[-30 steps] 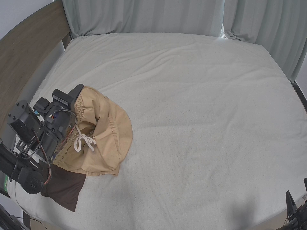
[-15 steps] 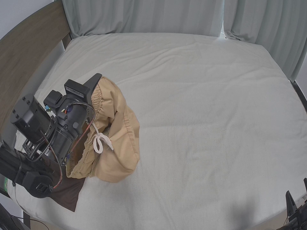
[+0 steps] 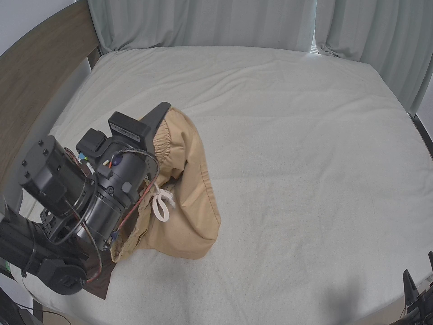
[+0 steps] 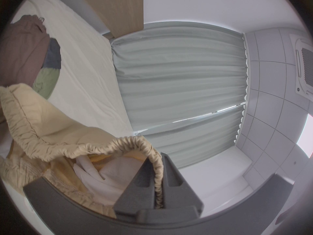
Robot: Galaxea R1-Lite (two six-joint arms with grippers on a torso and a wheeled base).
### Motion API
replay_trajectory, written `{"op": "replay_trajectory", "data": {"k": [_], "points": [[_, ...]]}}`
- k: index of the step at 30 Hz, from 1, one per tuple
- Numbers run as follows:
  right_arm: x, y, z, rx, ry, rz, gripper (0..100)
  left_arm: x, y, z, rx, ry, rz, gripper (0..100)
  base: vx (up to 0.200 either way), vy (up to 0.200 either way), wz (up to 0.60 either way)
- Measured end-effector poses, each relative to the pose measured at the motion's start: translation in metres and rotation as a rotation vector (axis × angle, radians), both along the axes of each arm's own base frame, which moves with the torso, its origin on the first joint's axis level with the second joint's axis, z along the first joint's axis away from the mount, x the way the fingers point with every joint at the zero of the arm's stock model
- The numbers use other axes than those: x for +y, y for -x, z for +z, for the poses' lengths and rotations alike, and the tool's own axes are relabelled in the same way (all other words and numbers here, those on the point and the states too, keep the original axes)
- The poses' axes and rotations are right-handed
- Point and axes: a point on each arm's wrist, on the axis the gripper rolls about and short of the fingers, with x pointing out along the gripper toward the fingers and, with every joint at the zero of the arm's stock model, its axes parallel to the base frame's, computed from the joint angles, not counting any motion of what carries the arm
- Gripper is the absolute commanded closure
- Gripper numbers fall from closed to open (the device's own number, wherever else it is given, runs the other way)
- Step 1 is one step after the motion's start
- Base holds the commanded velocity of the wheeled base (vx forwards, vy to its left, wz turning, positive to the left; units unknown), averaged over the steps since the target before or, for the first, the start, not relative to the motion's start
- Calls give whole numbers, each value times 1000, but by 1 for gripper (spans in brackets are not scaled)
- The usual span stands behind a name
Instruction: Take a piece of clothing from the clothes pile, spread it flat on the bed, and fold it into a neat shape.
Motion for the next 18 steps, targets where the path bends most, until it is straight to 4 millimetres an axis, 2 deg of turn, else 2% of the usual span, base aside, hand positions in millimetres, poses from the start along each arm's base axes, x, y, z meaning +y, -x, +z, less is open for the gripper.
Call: {"op": "replay_trajectory", "data": {"k": [5,11,18], "points": [[0,0,0,0,0,0,0,-14,6,-4,6,2,-62,100,0,0,0],[0,0,0,0,0,0,0,-34,6,-20,35,-21,-113,100,0,0,0],[0,0,0,0,0,0,0,-70,7,-31,37,-26,-202,100,0,0,0]]}}
